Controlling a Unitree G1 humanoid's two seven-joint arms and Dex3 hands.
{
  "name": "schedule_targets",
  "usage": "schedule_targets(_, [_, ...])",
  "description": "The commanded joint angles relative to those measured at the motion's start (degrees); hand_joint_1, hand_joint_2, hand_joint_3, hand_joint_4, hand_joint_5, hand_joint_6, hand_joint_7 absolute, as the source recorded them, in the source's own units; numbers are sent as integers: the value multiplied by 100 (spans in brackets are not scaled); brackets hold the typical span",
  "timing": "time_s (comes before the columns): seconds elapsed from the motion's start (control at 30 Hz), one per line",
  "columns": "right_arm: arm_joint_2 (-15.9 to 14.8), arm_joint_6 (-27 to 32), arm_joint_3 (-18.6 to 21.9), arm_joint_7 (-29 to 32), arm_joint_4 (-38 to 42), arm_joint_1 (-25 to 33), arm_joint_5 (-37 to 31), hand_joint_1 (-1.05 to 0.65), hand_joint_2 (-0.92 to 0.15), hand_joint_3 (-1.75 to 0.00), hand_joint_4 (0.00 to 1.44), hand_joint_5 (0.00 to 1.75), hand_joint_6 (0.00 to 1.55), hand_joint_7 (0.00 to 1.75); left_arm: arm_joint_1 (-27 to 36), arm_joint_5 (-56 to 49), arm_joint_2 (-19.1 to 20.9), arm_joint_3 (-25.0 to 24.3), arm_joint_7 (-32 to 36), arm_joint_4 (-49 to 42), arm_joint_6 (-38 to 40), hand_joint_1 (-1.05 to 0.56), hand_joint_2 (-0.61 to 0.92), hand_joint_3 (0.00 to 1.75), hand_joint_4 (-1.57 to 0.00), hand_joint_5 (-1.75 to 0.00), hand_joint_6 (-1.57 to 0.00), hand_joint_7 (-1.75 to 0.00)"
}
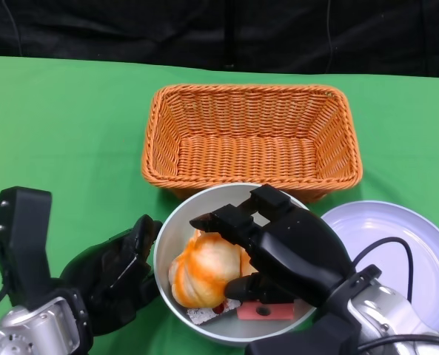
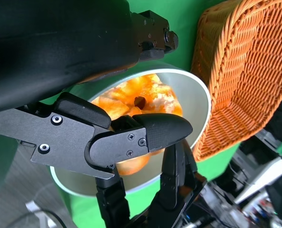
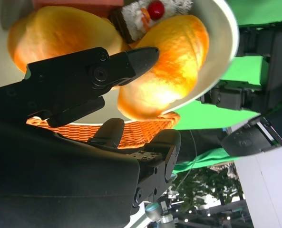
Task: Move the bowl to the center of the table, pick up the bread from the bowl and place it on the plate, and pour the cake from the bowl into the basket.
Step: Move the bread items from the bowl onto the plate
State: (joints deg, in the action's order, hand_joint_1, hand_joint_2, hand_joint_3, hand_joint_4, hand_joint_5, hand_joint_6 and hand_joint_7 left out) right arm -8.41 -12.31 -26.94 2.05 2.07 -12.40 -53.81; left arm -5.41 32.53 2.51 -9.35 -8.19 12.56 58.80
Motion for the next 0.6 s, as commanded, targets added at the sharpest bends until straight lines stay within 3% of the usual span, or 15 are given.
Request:
schedule_targets(0.03, [-97, 89, -135, 114, 336, -184, -117, -53, -87, 0, 9, 87, 30, 35, 52, -451, 211, 190, 221, 124, -258, -71, 92, 71, -4, -2, -3, -2])
schedule_targets(0.2, [-81, 258, -318, 26, 580, -334, -134, -53, -87, 0, 9, 82, 34, 25, 141, -1026, 390, 411, 397, 284, -504, -72, 92, 68, -10, -6, -8, -3])
schedule_targets(0.43, [-170, 395, -556, -201, 753, -487, -144, -55, -85, 0, 12, 78, 39, 16, 352, -1767, 486, 712, 385, 296, -1556, -73, 92, 71, -10, -8, -10, -4])
schedule_targets(0.57, [-152, 130, -545, 325, 914, -529, -54, -41, -86, 0, 35, 82, 63, 24, 383, -1832, 463, 683, 361, 293, -1686, -74, 92, 71, -10, -9, -11, -4])
schedule_targets(0.6, [-151, 22, -538, 542, 982, -545, -39, -36, -84, 0, 52, 89, 77, 30, 384, -1839, 453, 671, 363, 283, -1703, -74, 92, 71, -10, -10, -11, -4])
